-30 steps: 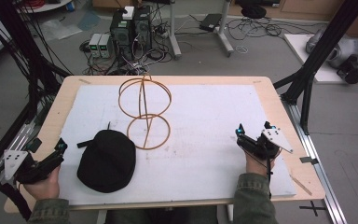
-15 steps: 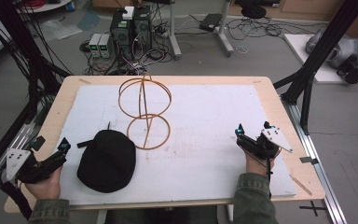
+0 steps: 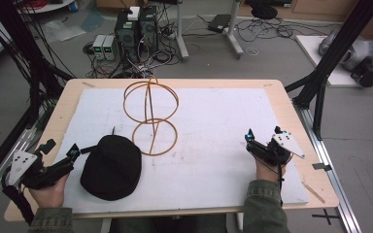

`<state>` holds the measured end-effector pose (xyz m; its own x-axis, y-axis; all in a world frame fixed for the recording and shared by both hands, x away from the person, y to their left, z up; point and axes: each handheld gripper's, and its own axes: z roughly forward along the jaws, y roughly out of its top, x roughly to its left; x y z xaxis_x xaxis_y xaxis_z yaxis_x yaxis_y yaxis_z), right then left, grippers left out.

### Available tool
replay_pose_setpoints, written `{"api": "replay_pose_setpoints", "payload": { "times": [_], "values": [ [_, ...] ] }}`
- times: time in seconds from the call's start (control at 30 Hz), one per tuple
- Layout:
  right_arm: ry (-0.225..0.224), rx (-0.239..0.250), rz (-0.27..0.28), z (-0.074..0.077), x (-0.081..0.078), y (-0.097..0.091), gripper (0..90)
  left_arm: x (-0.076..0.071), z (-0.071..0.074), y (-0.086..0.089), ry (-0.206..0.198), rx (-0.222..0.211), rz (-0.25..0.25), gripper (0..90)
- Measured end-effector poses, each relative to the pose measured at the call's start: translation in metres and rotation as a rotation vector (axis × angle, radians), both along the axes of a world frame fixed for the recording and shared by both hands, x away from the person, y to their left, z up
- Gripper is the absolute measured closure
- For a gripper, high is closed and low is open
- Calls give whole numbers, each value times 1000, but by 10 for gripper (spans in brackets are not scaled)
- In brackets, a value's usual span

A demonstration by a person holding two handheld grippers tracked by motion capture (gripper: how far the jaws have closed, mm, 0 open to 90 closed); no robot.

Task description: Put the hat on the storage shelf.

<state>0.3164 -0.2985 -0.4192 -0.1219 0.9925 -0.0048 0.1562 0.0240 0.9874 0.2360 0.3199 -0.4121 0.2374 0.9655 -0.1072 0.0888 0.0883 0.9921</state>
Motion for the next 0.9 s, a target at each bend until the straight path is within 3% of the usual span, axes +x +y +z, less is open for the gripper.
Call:
{"api": "replay_pose_setpoints", "payload": {
  "times": [0.17,0.27,0.57,0.8,0.9],
  "values": [
    [1,-2,0,0,0,0,48,1,0,-2,13,-10,-52,185],
    [1,-1,-1,0,0,0,48,2,-1,-3,30,-21,-109,185],
    [0,-7,0,0,0,0,47,-2,3,-7,54,-36,-183,185],
    [5,-6,3,0,0,1,48,-6,6,-12,86,-18,-255,185],
    [5,-7,4,0,0,1,48,-4,5,-16,124,12,-300,185]
  ]
}}
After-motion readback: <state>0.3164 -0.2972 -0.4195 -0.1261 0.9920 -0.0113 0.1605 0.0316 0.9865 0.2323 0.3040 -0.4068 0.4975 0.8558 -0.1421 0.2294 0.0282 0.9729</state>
